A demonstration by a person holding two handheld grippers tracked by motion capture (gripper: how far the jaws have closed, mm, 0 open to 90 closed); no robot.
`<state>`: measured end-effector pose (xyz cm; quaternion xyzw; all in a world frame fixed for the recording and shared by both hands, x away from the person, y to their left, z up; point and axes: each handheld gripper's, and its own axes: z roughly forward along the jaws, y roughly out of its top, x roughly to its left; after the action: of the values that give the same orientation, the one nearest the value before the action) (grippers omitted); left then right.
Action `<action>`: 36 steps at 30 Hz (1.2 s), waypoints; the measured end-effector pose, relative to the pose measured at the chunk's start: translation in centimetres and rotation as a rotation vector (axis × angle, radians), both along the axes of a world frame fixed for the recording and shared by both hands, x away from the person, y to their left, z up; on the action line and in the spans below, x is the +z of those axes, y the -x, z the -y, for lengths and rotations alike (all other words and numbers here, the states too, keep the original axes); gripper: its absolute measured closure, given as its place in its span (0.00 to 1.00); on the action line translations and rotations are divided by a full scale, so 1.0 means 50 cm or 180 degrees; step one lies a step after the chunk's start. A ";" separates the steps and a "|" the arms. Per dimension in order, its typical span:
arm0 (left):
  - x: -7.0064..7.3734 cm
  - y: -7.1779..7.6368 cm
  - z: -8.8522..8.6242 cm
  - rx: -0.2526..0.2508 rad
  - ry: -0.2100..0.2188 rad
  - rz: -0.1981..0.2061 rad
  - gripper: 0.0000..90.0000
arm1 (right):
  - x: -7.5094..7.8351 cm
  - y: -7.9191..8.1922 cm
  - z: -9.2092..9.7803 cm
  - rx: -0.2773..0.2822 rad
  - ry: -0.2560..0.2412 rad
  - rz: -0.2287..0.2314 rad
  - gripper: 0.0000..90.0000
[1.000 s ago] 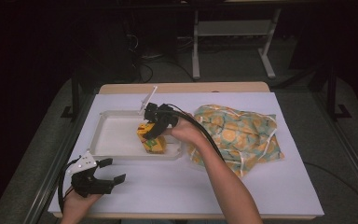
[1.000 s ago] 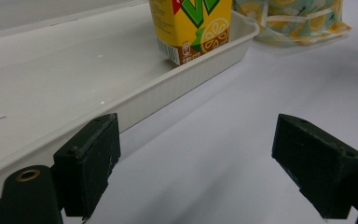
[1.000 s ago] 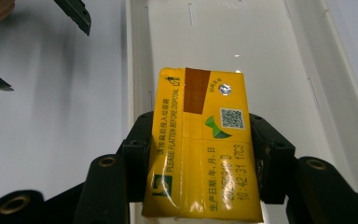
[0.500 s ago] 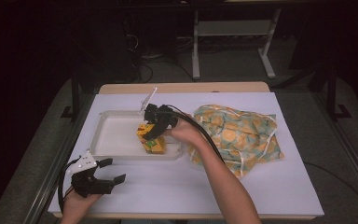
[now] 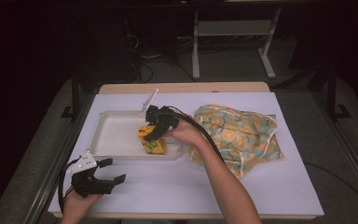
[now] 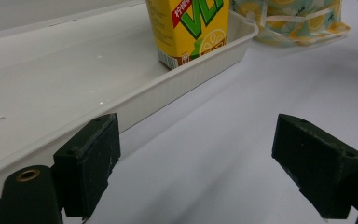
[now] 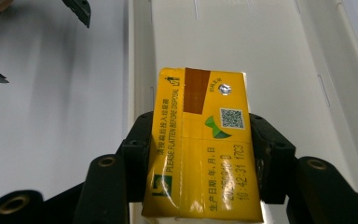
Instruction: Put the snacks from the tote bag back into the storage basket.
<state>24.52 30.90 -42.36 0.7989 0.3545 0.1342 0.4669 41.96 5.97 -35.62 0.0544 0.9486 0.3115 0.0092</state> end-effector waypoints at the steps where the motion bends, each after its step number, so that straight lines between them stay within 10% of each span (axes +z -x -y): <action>1: 0.000 0.000 0.000 0.0003 0.0002 -0.0001 0.16 | 0.000 0.000 0.000 0.0011 0.0010 0.0014 0.54; 36: -0.001 0.001 0.002 -0.0006 -0.0013 -0.0006 0.16 | -0.011 0.001 0.025 0.0066 0.0023 -0.0019 0.54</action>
<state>24.49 30.77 -42.39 0.8004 0.3540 0.1338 0.4650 41.91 4.71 -36.19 0.0455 0.9503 0.3080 0.0033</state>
